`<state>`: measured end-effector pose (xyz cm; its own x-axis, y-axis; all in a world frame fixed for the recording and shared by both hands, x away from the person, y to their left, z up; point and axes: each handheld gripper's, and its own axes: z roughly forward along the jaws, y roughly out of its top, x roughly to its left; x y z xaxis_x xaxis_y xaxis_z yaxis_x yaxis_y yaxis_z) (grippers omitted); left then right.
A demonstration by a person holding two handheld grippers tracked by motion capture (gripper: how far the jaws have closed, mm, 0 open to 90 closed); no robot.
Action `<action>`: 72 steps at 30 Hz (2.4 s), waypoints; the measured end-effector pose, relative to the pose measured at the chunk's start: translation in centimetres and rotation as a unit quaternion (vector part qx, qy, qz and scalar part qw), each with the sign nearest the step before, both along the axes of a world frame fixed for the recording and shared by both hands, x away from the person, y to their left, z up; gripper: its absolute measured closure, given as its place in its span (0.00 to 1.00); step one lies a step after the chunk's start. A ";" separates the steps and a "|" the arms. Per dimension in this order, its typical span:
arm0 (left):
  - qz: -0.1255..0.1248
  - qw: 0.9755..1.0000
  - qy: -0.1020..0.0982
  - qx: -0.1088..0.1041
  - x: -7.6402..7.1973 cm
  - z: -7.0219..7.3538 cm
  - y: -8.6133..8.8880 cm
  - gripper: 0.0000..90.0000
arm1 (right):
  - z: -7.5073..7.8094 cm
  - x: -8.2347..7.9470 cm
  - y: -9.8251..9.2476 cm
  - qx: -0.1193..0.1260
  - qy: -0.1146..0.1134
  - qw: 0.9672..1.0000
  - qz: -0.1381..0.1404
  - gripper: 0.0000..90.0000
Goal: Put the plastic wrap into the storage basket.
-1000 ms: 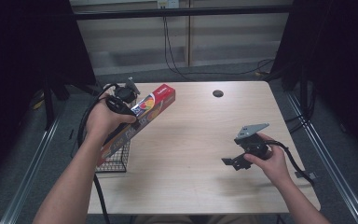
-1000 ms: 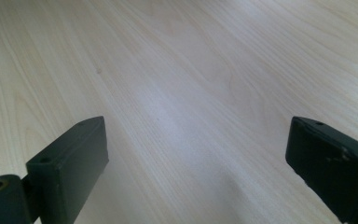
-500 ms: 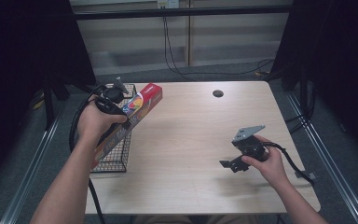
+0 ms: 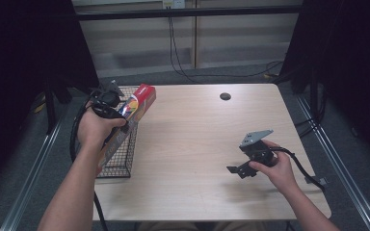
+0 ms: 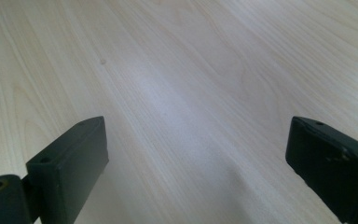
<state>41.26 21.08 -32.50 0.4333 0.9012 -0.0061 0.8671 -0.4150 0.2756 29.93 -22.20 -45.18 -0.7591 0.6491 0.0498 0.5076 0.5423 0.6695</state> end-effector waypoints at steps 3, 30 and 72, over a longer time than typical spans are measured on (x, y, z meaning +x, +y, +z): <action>0.019 1.000 -0.003 -0.006 0.0 -0.3 0.5 0.47 | 0.0 0.0 0.0 0.000 -0.002 1.000 0.000 0.06; 0.142 0.990 -0.008 -0.020 -0.5 -1.9 2.1 0.47 | 0.1 -0.3 0.0 -0.002 -0.010 1.000 -0.002 0.06; 0.238 0.970 0.025 -0.038 -0.4 -5.9 1.7 0.46 | 0.2 -0.4 0.1 0.004 -0.014 1.000 -0.001 0.06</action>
